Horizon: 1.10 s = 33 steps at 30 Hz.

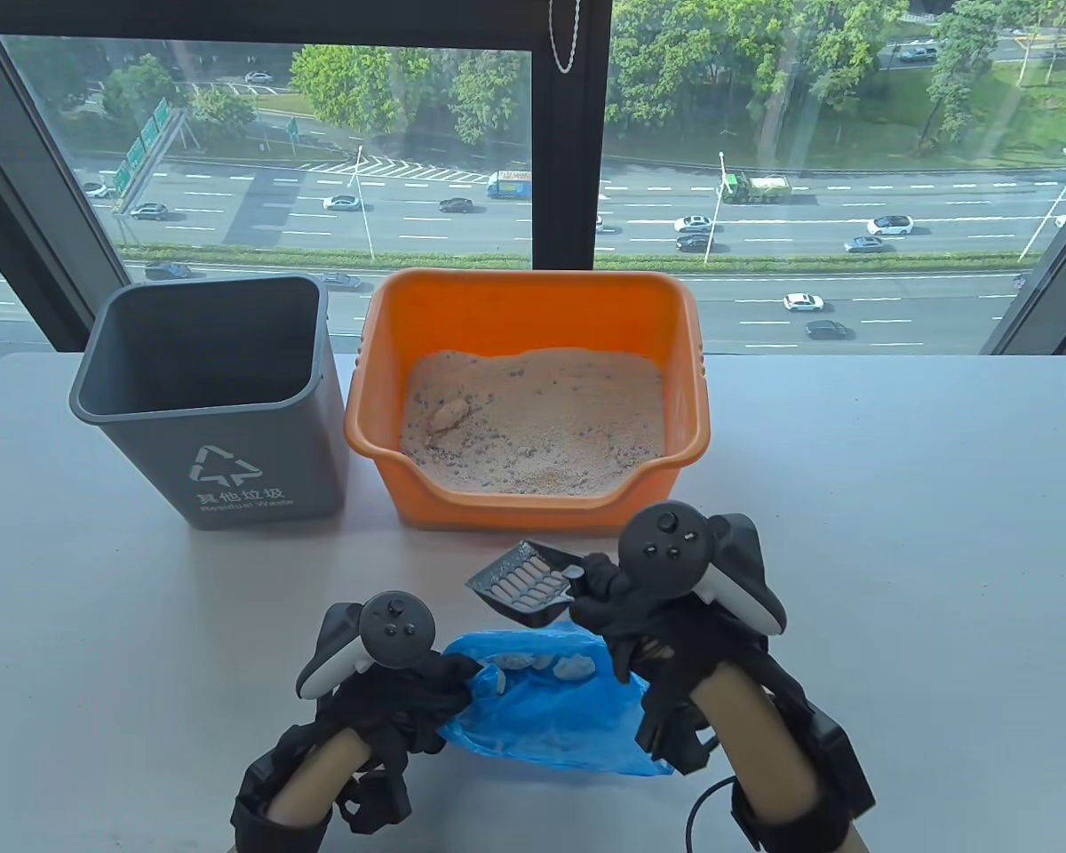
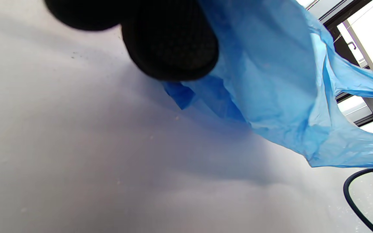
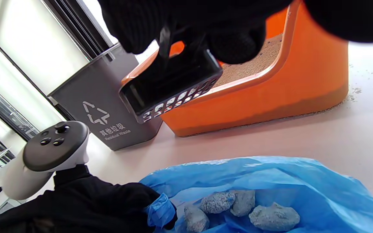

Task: Scoop cat litter

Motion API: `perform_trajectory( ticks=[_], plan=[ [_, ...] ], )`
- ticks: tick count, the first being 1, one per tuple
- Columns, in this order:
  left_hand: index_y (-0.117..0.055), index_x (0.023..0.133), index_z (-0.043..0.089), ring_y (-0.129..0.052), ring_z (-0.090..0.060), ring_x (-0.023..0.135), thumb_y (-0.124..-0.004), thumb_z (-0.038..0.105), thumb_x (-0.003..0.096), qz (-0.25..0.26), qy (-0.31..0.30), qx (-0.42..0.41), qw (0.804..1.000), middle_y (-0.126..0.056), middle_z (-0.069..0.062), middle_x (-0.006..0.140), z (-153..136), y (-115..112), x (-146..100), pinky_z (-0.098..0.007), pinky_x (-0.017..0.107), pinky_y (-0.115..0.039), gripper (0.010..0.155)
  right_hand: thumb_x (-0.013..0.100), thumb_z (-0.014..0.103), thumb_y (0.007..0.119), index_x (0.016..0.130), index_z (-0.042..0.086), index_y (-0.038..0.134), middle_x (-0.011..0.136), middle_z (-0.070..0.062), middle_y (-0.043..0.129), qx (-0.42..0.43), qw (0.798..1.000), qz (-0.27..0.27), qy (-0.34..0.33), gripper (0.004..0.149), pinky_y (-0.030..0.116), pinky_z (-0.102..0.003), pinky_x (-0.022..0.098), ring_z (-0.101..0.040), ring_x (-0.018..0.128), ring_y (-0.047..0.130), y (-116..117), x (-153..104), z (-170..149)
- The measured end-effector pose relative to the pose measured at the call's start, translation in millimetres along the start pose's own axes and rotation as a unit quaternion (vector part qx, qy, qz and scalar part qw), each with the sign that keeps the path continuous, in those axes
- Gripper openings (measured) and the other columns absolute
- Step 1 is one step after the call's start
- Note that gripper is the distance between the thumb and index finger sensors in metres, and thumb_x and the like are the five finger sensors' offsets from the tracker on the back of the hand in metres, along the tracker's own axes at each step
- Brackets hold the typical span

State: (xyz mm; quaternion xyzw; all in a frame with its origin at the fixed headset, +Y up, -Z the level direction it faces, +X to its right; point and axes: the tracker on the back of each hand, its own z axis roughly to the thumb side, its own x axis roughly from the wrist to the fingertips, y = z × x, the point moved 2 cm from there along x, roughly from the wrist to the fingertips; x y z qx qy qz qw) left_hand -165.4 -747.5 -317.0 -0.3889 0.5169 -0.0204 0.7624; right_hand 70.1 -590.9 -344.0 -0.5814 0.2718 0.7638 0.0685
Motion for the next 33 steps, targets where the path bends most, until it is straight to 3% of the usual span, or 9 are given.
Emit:
perform_trajectory(
  ticks=[11, 19, 21, 23, 27, 31, 33],
  plan=[
    [-0.067, 0.096, 0.029, -0.099, -0.012, 0.039, -0.068, 0.028, 0.0548, 0.000, 0.000, -0.012, 1.000, -0.072, -0.018, 0.091, -3.7, 2.9, 0.0, -0.028, 0.030, -0.083, 0.041, 0.045, 0.033, 0.076, 0.096, 0.002, 0.060, 0.080, -0.030, 0.071, -0.048, 0.989, -0.062, 0.126, 0.062, 0.079, -0.039, 0.023, -0.010, 0.023, 0.083, 10.9, 133.7, 5.2],
    [-0.066, 0.096, 0.029, -0.099, -0.012, 0.039, -0.068, 0.028, 0.0548, -0.006, 0.009, -0.027, 1.000, -0.072, -0.018, 0.091, -11.5, 3.3, 2.5, -0.028, 0.030, -0.083, 0.041, 0.045, 0.030, 0.075, 0.095, 0.001, 0.061, 0.079, -0.029, 0.073, -0.083, 0.983, 0.002, 0.163, 0.060, 0.078, -0.040, 0.022, -0.011, 0.021, 0.081, 57.5, 222.4, 9.8],
    [-0.066, 0.096, 0.029, -0.099, -0.012, 0.039, -0.068, 0.028, 0.0548, -0.005, 0.013, -0.038, 0.999, -0.072, -0.018, 0.091, -15.4, 5.3, 2.9, -0.028, 0.030, -0.083, 0.041, 0.045, 0.030, 0.076, 0.094, -0.001, 0.061, 0.077, -0.028, 0.077, -0.092, 0.982, -0.005, 0.166, 0.060, 0.076, -0.041, 0.013, -0.011, 0.019, 0.082, 69.3, 243.8, 12.9],
    [-0.067, 0.096, 0.029, -0.099, -0.012, 0.039, -0.068, 0.027, 0.0548, -0.008, 0.013, -0.048, 0.999, -0.072, -0.018, 0.091, -18.6, 5.8, 3.7, -0.028, 0.030, -0.083, 0.041, 0.044, 0.031, 0.075, 0.093, -0.002, 0.062, 0.075, -0.027, 0.080, -0.111, 0.980, -0.017, 0.164, 0.060, 0.075, -0.038, 0.009, -0.009, 0.017, 0.082, 70.9, 259.6, 17.6],
    [-0.066, 0.096, 0.029, -0.099, -0.012, 0.039, -0.068, 0.028, 0.0548, -0.004, 0.026, -0.040, 0.999, -0.072, -0.018, 0.091, -23.5, 8.4, 3.7, -0.028, 0.030, -0.083, 0.041, 0.045, 0.033, 0.071, 0.095, 0.000, 0.058, 0.075, -0.025, 0.078, -0.094, 0.981, -0.041, 0.167, 0.060, 0.076, -0.033, 0.014, -0.006, 0.018, 0.079, 71.1, 277.3, 19.8],
    [-0.066, 0.096, 0.030, -0.099, -0.011, 0.039, -0.068, 0.028, 0.0549, 0.000, 0.030, -0.036, 0.999, -0.072, -0.017, 0.091, -26.1, 11.3, 3.0, -0.027, 0.030, -0.083, 0.041, 0.049, 0.038, 0.063, 0.098, 0.004, 0.049, 0.081, -0.019, 0.074, -0.114, 0.976, -0.037, 0.183, 0.061, 0.077, -0.028, 0.020, -0.001, 0.023, 0.077, 72.9, 277.7, 20.0],
    [-0.066, 0.096, 0.030, -0.099, -0.011, 0.039, -0.068, 0.028, 0.0549, 0.004, 0.031, -0.040, 0.999, -0.071, -0.017, 0.091, -27.9, 12.9, 2.0, -0.027, 0.030, -0.083, 0.041, 0.049, 0.037, 0.062, 0.098, 0.003, 0.048, 0.080, -0.019, 0.073, -0.088, 0.976, -0.075, 0.185, 0.061, 0.077, -0.028, 0.020, -0.001, 0.023, 0.077, 67.4, 271.2, 17.0]
  ],
)
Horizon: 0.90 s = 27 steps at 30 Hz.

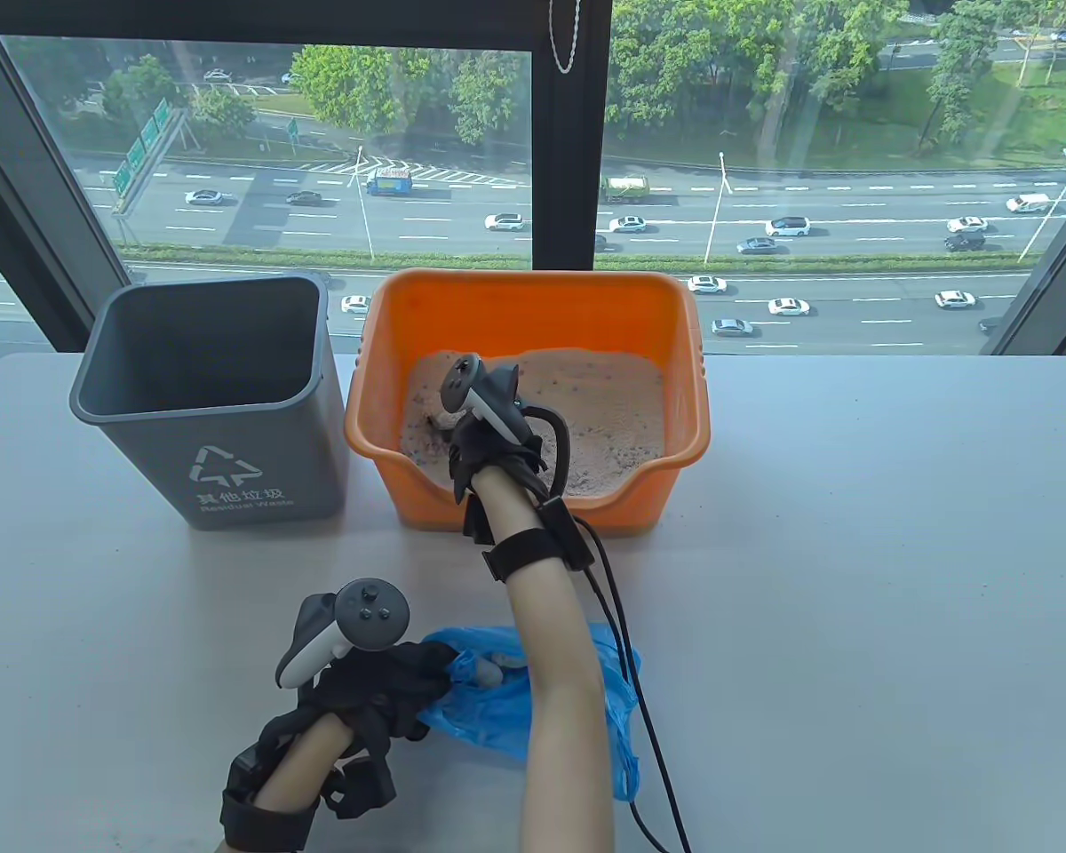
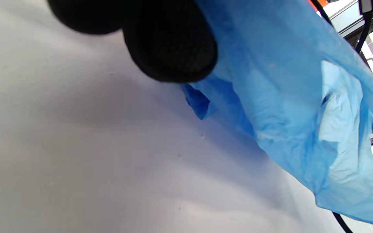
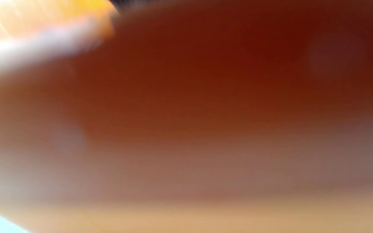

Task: Scoop cat litter

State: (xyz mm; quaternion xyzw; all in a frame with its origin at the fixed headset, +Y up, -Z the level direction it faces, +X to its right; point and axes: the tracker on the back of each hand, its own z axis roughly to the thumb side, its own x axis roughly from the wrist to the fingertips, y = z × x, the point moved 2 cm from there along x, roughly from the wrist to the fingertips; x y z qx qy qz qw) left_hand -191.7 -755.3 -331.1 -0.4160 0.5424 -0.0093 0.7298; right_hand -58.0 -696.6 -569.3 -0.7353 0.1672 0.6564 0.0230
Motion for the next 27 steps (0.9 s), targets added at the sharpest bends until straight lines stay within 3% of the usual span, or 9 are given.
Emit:
perform_trajectory(
  ticks=[5, 8, 12, 15, 17, 20, 23, 26, 27],
  plan=[
    [-0.066, 0.096, 0.029, -0.099, -0.011, 0.039, -0.068, 0.028, 0.0549, 0.001, -0.004, 0.000, 1.000, -0.072, -0.017, 0.091, 0.7, 0.8, -0.3, -0.027, 0.030, -0.083, 0.041, 0.046, 0.033, 0.068, 0.094, -0.003, 0.056, 0.072, -0.025, 0.078, 0.096, 0.980, -0.162, 0.069, 0.061, 0.076, -0.030, 0.012, -0.004, 0.017, 0.078, -31.3, -24.6, -28.8],
    [-0.066, 0.096, 0.030, -0.099, -0.011, 0.039, -0.068, 0.028, 0.0549, 0.000, -0.003, 0.007, 1.000, -0.072, -0.017, 0.091, 1.1, -0.2, 0.3, -0.027, 0.030, -0.083, 0.041, 0.045, 0.035, 0.068, 0.094, -0.001, 0.057, 0.072, -0.023, 0.079, 0.054, 0.987, -0.155, 0.004, 0.061, 0.076, -0.029, 0.013, -0.003, 0.017, 0.079, -39.0, -30.0, -34.8],
    [-0.066, 0.096, 0.029, -0.099, -0.012, 0.039, -0.068, 0.028, 0.0549, -0.001, 0.003, 0.000, 1.000, -0.071, -0.018, 0.091, -2.9, 0.7, 1.0, -0.028, 0.030, -0.083, 0.041, 0.045, 0.034, 0.068, 0.094, -0.001, 0.057, 0.072, -0.024, 0.078, 0.083, 0.976, -0.196, 0.038, 0.061, 0.076, -0.030, 0.012, -0.004, 0.017, 0.079, -44.2, -43.3, -50.5],
    [-0.066, 0.096, 0.029, -0.099, -0.012, 0.039, -0.068, 0.028, 0.0549, 0.001, 0.003, -0.003, 1.000, -0.072, -0.018, 0.091, -3.8, 1.5, 0.8, -0.028, 0.030, -0.083, 0.041, 0.046, 0.035, 0.068, 0.094, 0.000, 0.057, 0.073, -0.023, 0.077, 0.078, 0.985, -0.153, 0.020, 0.061, 0.077, -0.029, 0.014, -0.003, 0.018, 0.079, -44.8, -46.4, -53.7],
    [-0.066, 0.096, 0.029, -0.099, -0.012, 0.039, -0.068, 0.028, 0.0549, 0.002, 0.001, -0.003, 1.000, -0.072, -0.018, 0.091, -3.5, 1.7, 0.7, -0.028, 0.030, -0.083, 0.041, 0.045, 0.034, 0.068, 0.094, 0.000, 0.057, 0.073, -0.024, 0.077, 0.084, 0.970, -0.224, 0.041, 0.061, 0.076, -0.030, 0.013, -0.004, 0.017, 0.079, -50.3, -55.5, -57.6],
    [-0.066, 0.096, 0.029, -0.099, -0.012, 0.039, -0.068, 0.028, 0.0549, 0.005, -0.001, -0.002, 1.000, -0.072, -0.017, 0.091, -2.0, 2.1, -0.3, -0.028, 0.030, -0.083, 0.041, 0.046, 0.035, 0.068, 0.094, 0.001, 0.057, 0.074, -0.022, 0.078, 0.066, 0.985, -0.159, -0.005, 0.060, 0.077, -0.028, 0.014, -0.002, 0.018, 0.079, -52.0, -53.3, -57.4],
    [-0.066, 0.096, 0.029, -0.099, -0.012, 0.040, -0.068, 0.028, 0.0549, 0.008, -0.002, -0.002, 1.000, -0.071, -0.018, 0.091, -2.4, 2.5, 0.1, -0.028, 0.031, -0.083, 0.041, 0.045, 0.033, 0.069, 0.094, 0.000, 0.058, 0.073, -0.024, 0.078, 0.104, 0.969, -0.224, 0.027, 0.060, 0.076, -0.031, 0.013, -0.005, 0.017, 0.079, -57.2, -62.4, -64.7],
    [-0.067, 0.096, 0.029, -0.099, -0.012, 0.039, -0.068, 0.028, 0.0548, 0.007, 0.000, 0.000, 1.000, -0.072, -0.018, 0.091, -2.5, 2.3, 0.0, -0.028, 0.030, -0.083, 0.041, 0.046, 0.035, 0.068, 0.095, 0.002, 0.057, 0.074, -0.022, 0.077, 0.078, 0.983, -0.167, -0.005, 0.060, 0.077, -0.029, 0.015, -0.002, 0.018, 0.079, -58.1, -61.7, -67.3],
    [-0.067, 0.096, 0.029, -0.099, -0.012, 0.039, -0.068, 0.028, 0.0548, 0.007, 0.000, 0.001, 1.000, -0.072, -0.018, 0.091, -2.0, 2.4, -0.3, -0.028, 0.030, -0.083, 0.041, 0.046, 0.035, 0.068, 0.095, 0.002, 0.057, 0.075, -0.022, 0.076, 0.089, 0.972, -0.217, 0.003, 0.060, 0.077, -0.029, 0.016, -0.003, 0.019, 0.079, -60.0, -67.2, -70.4]
  ],
)
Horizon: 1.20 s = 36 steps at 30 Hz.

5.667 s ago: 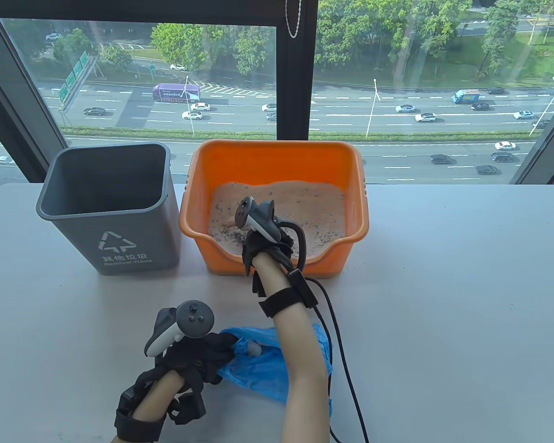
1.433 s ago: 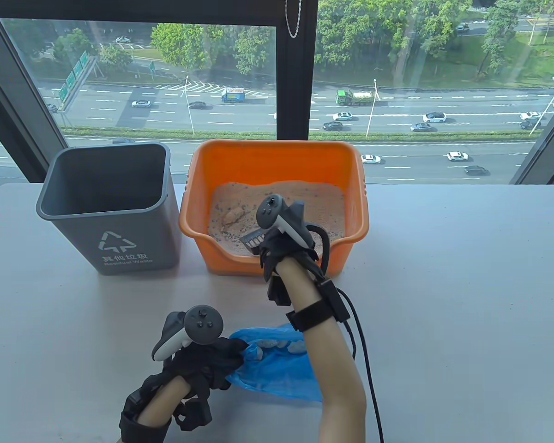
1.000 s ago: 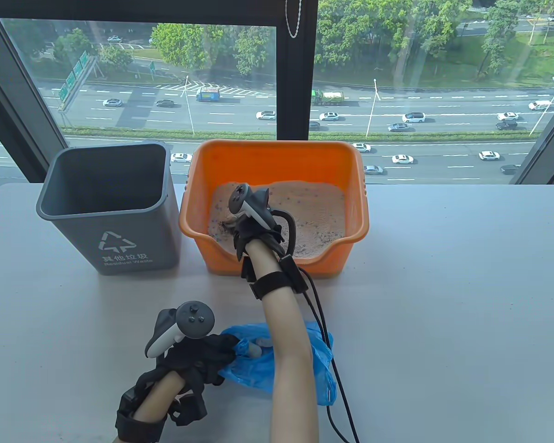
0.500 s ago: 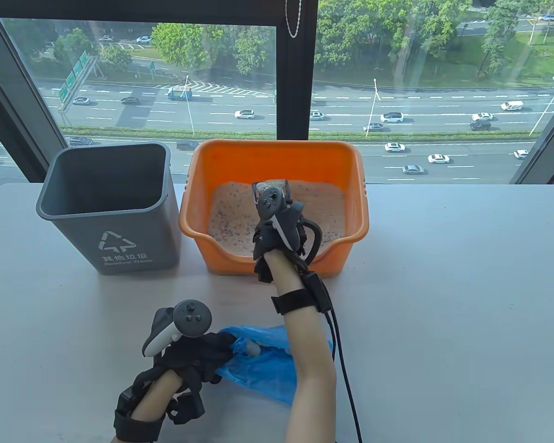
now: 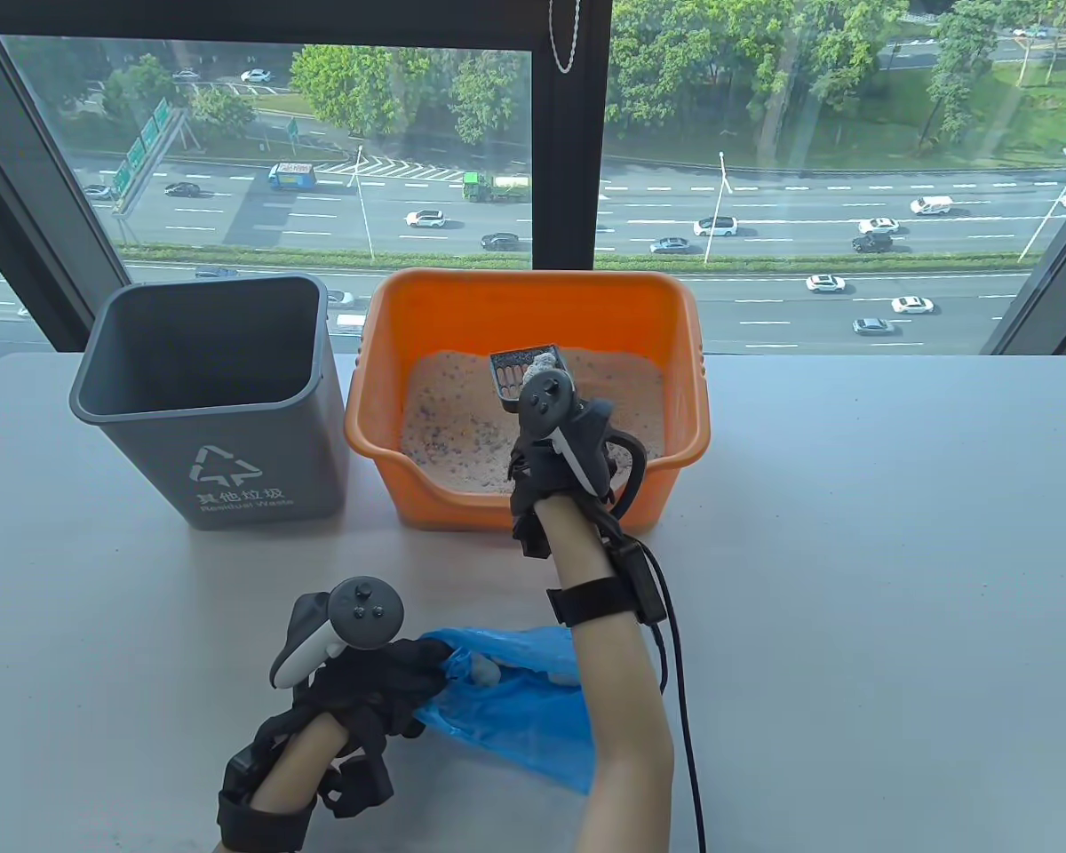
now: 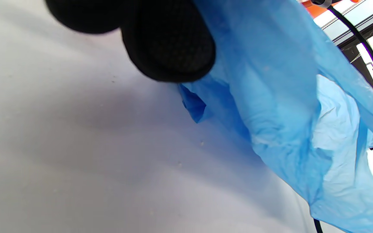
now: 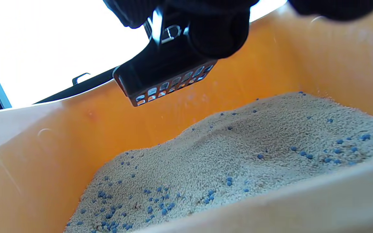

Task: Scoop cat litter

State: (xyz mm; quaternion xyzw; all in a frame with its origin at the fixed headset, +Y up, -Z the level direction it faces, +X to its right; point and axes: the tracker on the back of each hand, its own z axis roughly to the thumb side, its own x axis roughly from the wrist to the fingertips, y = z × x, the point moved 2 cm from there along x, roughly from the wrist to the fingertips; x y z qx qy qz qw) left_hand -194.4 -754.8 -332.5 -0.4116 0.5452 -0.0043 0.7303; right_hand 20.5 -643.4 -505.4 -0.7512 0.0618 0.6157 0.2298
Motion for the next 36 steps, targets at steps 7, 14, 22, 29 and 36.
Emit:
perform_trajectory(
  ticks=[7, 14, 22, 29, 36],
  plan=[
    [-0.066, 0.096, 0.029, -0.099, -0.012, 0.039, -0.068, 0.028, 0.0549, 0.000, -0.001, 0.006, 1.000, -0.072, -0.018, 0.091, 0.1, -1.0, 0.3, -0.028, 0.030, -0.083, 0.041, 0.045, 0.034, 0.069, 0.094, 0.002, 0.059, 0.072, -0.022, 0.079, 0.022, 0.999, -0.030, -0.025, 0.059, 0.077, -0.030, 0.014, -0.004, 0.017, 0.080, -8.5, -3.6, -5.8],
    [-0.067, 0.096, 0.029, -0.099, -0.012, 0.039, -0.068, 0.028, 0.0549, 0.000, 0.000, 0.006, 1.000, -0.072, -0.018, 0.091, 0.8, -1.1, -0.2, -0.028, 0.030, -0.083, 0.041, 0.046, 0.034, 0.069, 0.094, 0.002, 0.059, 0.073, -0.022, 0.078, 0.035, 0.997, 0.043, -0.047, 0.059, 0.078, -0.029, 0.015, -0.003, 0.018, 0.080, -15.3, -5.4, -8.8],
    [-0.067, 0.096, 0.029, -0.099, -0.012, 0.038, -0.068, 0.027, 0.0548, 0.000, 0.001, 0.006, 1.000, -0.072, -0.018, 0.091, 1.3, -2.0, 0.2, -0.028, 0.030, -0.083, 0.041, 0.045, 0.033, 0.071, 0.093, 0.002, 0.062, 0.071, -0.023, 0.079, 0.053, 0.997, 0.021, -0.060, 0.058, 0.077, -0.030, 0.014, -0.004, 0.016, 0.080, -30.0, -26.3, -20.8],
    [-0.067, 0.096, 0.028, -0.099, -0.013, 0.038, -0.069, 0.026, 0.0548, -0.001, -0.002, 0.006, 1.000, -0.072, -0.018, 0.091, 3.6, -4.1, 0.6, -0.029, 0.030, -0.083, 0.041, 0.045, 0.033, 0.071, 0.093, 0.001, 0.061, 0.071, -0.024, 0.079, 0.066, 0.992, 0.056, -0.091, 0.058, 0.077, -0.031, 0.014, -0.005, 0.016, 0.080, -63.5, -70.7, -37.1],
    [-0.067, 0.096, 0.028, -0.099, -0.013, 0.038, -0.069, 0.026, 0.0548, -0.004, -0.006, 0.003, 1.000, -0.072, -0.019, 0.091, 4.4, -5.4, 1.2, -0.029, 0.030, -0.083, 0.041, 0.046, 0.032, 0.071, 0.094, 0.000, 0.062, 0.072, -0.025, 0.079, 0.074, 0.980, 0.123, -0.141, 0.058, 0.078, -0.032, 0.015, -0.006, 0.017, 0.080, -102.8, -136.8, -58.0]
  ],
)
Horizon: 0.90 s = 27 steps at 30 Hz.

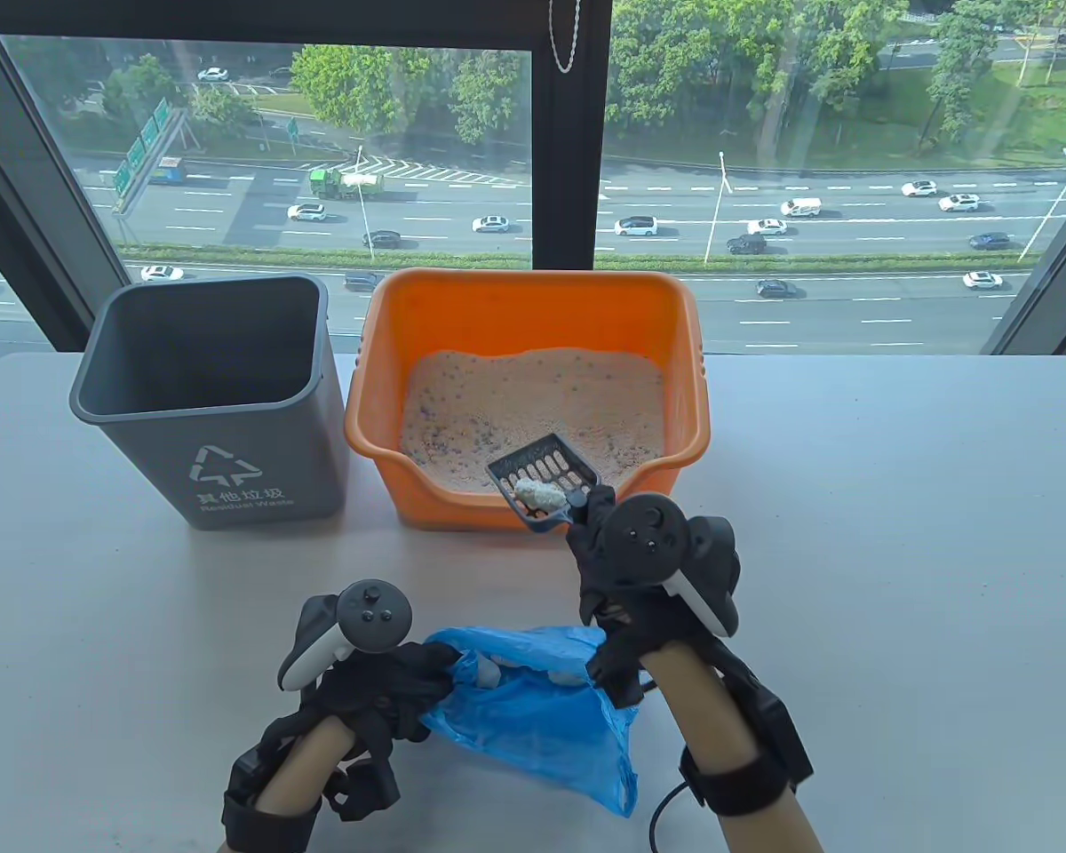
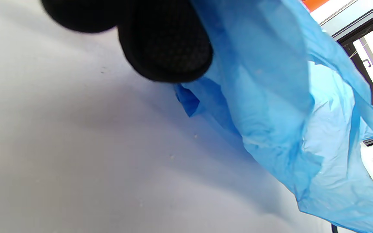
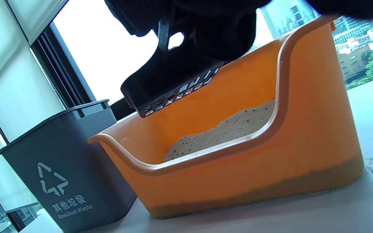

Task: Scoop cat litter

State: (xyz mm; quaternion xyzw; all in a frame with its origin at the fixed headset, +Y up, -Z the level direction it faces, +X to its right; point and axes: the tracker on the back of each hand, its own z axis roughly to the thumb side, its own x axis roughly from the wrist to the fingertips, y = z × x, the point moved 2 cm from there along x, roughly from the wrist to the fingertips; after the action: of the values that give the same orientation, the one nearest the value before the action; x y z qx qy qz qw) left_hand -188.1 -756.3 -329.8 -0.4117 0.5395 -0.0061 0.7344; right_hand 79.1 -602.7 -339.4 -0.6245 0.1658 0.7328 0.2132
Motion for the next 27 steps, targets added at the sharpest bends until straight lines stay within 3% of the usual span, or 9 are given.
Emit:
perform_trajectory(
  ticks=[7, 13, 19, 22, 27],
  plan=[
    [-0.067, 0.096, 0.028, -0.098, -0.015, 0.039, -0.069, 0.026, 0.0547, -0.002, -0.006, -0.010, 1.000, -0.071, -0.019, 0.091, 1.0, -1.0, 0.0, -0.030, 0.030, -0.082, 0.041, 0.046, 0.031, 0.072, 0.094, -0.001, 0.061, 0.072, -0.027, 0.078, 0.034, 0.991, 0.126, -0.026, 0.059, 0.078, -0.035, 0.017, -0.008, 0.019, 0.081, -9.6, -72.7, -10.7],
    [-0.068, 0.096, 0.028, -0.098, -0.015, 0.040, -0.069, 0.026, 0.0546, -0.005, -0.012, -0.014, 1.000, -0.071, -0.019, 0.091, 3.8, -4.1, 0.8, -0.031, 0.031, -0.082, 0.041, 0.047, 0.030, 0.072, 0.094, -0.002, 0.061, 0.072, -0.028, 0.078, 0.025, 0.976, 0.211, -0.043, 0.059, 0.078, -0.036, 0.017, -0.008, 0.019, 0.081, 4.4, -104.3, -17.0],
    [-0.068, 0.095, 0.028, -0.098, -0.018, 0.042, -0.069, 0.026, 0.0545, -0.004, -0.024, -0.018, 1.000, -0.070, -0.020, 0.092, 9.9, -6.2, -1.2, -0.032, 0.033, -0.081, 0.041, 0.046, 0.030, 0.073, 0.094, -0.003, 0.062, 0.072, -0.029, 0.078, -0.027, 0.965, 0.258, -0.023, 0.059, 0.078, -0.036, 0.017, -0.009, 0.018, 0.081, 39.5, -97.3, -20.5],
    [-0.068, 0.095, 0.028, -0.098, -0.018, 0.043, -0.069, 0.026, 0.0546, -0.003, -0.029, -0.014, 0.999, -0.070, -0.020, 0.092, 12.9, -6.3, -2.4, -0.032, 0.033, -0.082, 0.041, 0.046, 0.029, 0.073, 0.094, -0.003, 0.062, 0.071, -0.029, 0.078, -0.059, 0.958, 0.282, -0.014, 0.058, 0.078, -0.037, 0.017, -0.009, 0.018, 0.081, 56.3, -82.5, -17.9],
    [-0.068, 0.095, 0.028, -0.098, -0.018, 0.043, -0.069, 0.026, 0.0546, -0.001, -0.034, -0.012, 0.999, -0.069, -0.020, 0.093, 15.3, -6.6, -3.3, -0.032, 0.033, -0.081, 0.041, 0.044, 0.029, 0.079, 0.091, -0.003, 0.068, 0.069, -0.031, 0.082, -0.089, 0.955, 0.281, 0.000, 0.058, 0.079, -0.036, 0.013, -0.010, 0.015, 0.083, 64.5, -53.4, -7.3]
  ],
)
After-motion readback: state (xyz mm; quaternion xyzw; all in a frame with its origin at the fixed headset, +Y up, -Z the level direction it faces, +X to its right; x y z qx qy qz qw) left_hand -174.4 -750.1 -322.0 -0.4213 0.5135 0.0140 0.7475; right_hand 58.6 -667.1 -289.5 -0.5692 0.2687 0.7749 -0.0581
